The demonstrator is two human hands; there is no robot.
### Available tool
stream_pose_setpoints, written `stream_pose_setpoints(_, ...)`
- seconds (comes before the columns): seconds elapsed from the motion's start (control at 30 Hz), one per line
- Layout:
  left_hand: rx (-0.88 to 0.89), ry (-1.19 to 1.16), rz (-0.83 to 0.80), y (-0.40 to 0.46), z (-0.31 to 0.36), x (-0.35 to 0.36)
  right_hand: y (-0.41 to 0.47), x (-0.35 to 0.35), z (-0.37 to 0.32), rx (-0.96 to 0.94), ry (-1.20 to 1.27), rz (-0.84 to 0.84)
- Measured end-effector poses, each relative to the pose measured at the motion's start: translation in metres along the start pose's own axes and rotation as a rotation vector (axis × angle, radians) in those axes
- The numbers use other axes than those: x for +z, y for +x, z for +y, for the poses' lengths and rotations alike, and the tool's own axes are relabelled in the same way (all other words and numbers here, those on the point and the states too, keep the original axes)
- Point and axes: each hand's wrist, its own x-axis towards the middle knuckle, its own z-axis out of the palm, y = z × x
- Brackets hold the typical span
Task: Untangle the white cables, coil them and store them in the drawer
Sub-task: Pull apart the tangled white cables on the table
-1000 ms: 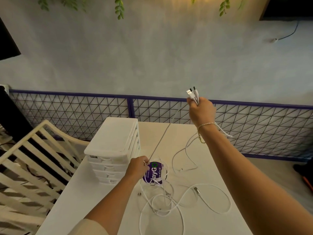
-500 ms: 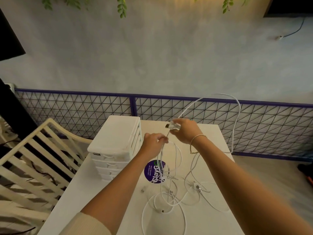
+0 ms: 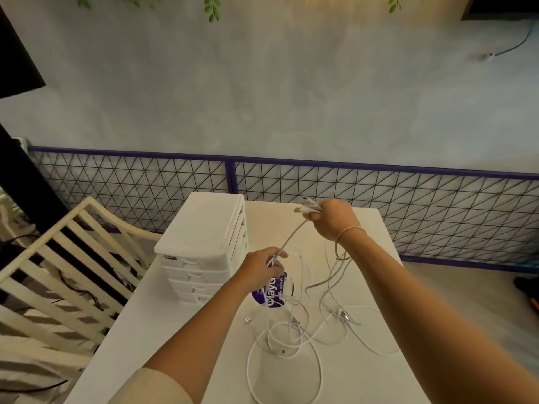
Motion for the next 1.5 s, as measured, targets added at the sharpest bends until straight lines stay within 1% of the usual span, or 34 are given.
stream_pose_setpoints(0.2,-0.151,0.112,-0.006,0.007,-0.029,0.006,0.001,-0.006,0.006,0.047,0.144,0.135)
stream_pose_setpoints(0.3,-0.175,0.251,0.000,0.012,-0.034,0.006,0.002,-0.005,0.009,0.049,0.128,0.112)
stream_pose_setpoints(0.37,-0.155,0.280,0.023,0.015,-0.032,0.008,-0.002,-0.007,0.010,0.048,0.039,0.045)
stream_pose_setpoints(0.4,-0.138,0.272,0.032,0.017,-0.030,0.010,-0.004,-0.008,0.010,0.034,-0.047,-0.025)
stream_pose_setpoints(0.5,-0.099,0.229,0.033,0.020,-0.026,0.015,-0.005,-0.002,0.015,-0.027,-0.278,-0.341)
stream_pose_setpoints(0.57,-0.096,0.189,0.007,0.023,-0.025,0.019,-0.002,0.008,0.023,-0.042,-0.375,-0.469)
stream_pose_setpoints(0.6,-0.092,0.188,-0.009,0.024,-0.026,0.021,0.000,0.014,0.028,-0.034,-0.398,-0.491)
stream_pose_setpoints(0.7,-0.110,0.166,-0.025,0.027,-0.029,0.026,0.002,0.035,0.043,0.068,-0.360,-0.443)
stream_pose_setpoints(0.8,-0.163,0.110,-0.045,0.028,-0.033,0.031,0.006,0.057,0.054,0.038,-0.424,-0.505)
stream_pose_setpoints(0.87,-0.182,0.117,-0.041,0.028,-0.036,0.034,0.008,0.066,0.060,0.014,-0.410,-0.547)
stream_pose_setpoints(0.97,-0.220,0.102,-0.016,0.029,-0.043,0.038,0.000,0.063,0.055,-0.028,-0.370,-0.659)
stream_pose_setpoints(1.0,-0.240,0.096,0.025,0.029,-0.045,0.039,-0.001,0.064,0.054,-0.034,-0.346,-0.658)
stream_pose_setpoints(1.1,-0.320,0.117,0.239,0.028,-0.056,0.041,-0.002,0.067,0.051,-0.033,-0.288,-0.629)
stream_pose_setpoints(1.17,-0.405,0.151,0.295,0.026,-0.065,0.043,-0.004,0.068,0.049,-0.042,-0.266,-0.620)
stream_pose_setpoints(1.3,-0.537,0.294,0.239,0.020,-0.079,0.052,-0.011,0.062,0.041,-0.032,-0.164,-0.515)
stream_pose_setpoints(1.4,-0.641,0.320,0.179,0.017,-0.089,0.062,-0.013,0.064,0.040,-0.007,-0.132,-0.528)
stream_pose_setpoints(1.5,-0.642,0.404,0.078,0.014,-0.103,0.075,-0.012,0.069,0.041,0.041,-0.121,-0.532)
